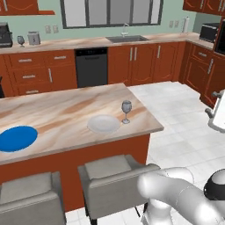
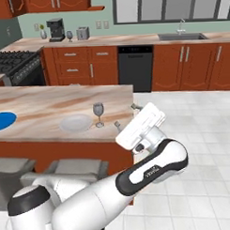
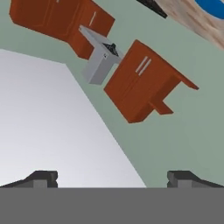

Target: Retrieve the wine glasses from the counter and place one next to each plate.

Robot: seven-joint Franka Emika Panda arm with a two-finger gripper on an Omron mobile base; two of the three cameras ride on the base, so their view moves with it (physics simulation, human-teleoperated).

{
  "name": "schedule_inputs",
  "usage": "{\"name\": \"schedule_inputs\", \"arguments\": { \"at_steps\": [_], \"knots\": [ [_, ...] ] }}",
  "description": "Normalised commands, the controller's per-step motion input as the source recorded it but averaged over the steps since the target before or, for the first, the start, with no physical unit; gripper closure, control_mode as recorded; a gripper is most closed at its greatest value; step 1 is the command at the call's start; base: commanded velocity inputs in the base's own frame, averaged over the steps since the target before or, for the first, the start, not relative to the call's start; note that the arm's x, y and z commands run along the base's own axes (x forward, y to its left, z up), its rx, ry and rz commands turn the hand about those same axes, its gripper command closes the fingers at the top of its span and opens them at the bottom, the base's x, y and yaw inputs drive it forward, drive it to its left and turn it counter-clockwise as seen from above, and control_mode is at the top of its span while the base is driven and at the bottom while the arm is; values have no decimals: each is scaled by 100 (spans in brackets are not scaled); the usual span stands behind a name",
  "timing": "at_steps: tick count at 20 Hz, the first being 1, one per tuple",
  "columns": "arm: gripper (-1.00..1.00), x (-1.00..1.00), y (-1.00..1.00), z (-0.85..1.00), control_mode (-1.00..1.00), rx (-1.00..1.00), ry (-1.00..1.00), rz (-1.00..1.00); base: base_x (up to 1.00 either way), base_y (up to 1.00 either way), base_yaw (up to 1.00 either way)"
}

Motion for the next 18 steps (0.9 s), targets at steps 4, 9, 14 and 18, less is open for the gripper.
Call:
{"name": "schedule_inputs", "arguments": {
  "at_steps": [4, 9, 14, 18],
  "knots": [
    [-100, 0, 0, 0, 100, 0, 0, 0, -6, -100, -17],
    [-100, 0, 0, 0, 100, 0, 0, 0, -71, -100, -16],
    [-100, 0, 0, 0, 100, 0, 0, 0, 2, -100, -15],
    [-100, 0, 0, 0, 100, 0, 0, 0, 100, -100, 0]
  ]
}}
